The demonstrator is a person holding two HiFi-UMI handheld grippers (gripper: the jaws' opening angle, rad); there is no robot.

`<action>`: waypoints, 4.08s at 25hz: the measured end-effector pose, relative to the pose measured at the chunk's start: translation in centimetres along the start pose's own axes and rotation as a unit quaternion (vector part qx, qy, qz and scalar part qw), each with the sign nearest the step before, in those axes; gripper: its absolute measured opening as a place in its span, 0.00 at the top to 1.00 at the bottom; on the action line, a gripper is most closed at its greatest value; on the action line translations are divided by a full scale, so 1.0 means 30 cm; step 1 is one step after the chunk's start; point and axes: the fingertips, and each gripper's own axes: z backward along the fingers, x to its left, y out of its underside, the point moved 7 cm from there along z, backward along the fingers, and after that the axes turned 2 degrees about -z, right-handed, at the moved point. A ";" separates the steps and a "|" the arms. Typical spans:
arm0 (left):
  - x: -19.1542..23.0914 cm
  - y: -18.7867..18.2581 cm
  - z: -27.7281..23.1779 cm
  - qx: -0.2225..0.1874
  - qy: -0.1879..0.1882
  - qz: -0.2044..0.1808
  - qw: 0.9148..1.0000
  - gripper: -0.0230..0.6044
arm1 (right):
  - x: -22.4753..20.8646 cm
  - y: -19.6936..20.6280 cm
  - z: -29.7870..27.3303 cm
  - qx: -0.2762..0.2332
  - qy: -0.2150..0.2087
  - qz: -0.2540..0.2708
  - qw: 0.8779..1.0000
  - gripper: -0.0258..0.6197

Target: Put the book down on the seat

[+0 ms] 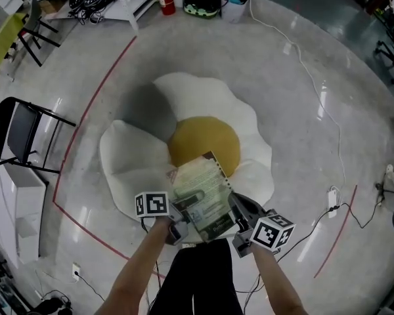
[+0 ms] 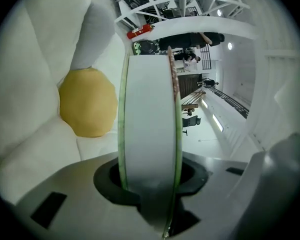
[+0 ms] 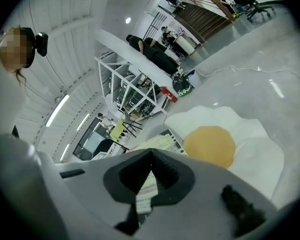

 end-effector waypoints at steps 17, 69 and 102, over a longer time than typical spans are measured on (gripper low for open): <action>0.440 -0.126 -0.321 0.070 0.000 0.045 0.996 0.71 | -0.360 0.081 -0.284 0.021 0.005 -0.031 0.999 0.95; 0.358 -0.016 -0.100 -0.020 -0.200 -0.054 0.978 0.58 | -0.174 0.258 -0.222 0.011 -0.029 -0.046 0.998 0.95; -0.445 0.237 0.330 -0.067 -0.075 -0.257 0.961 0.95 | 0.507 0.171 0.189 -0.084 0.005 0.033 0.996 0.95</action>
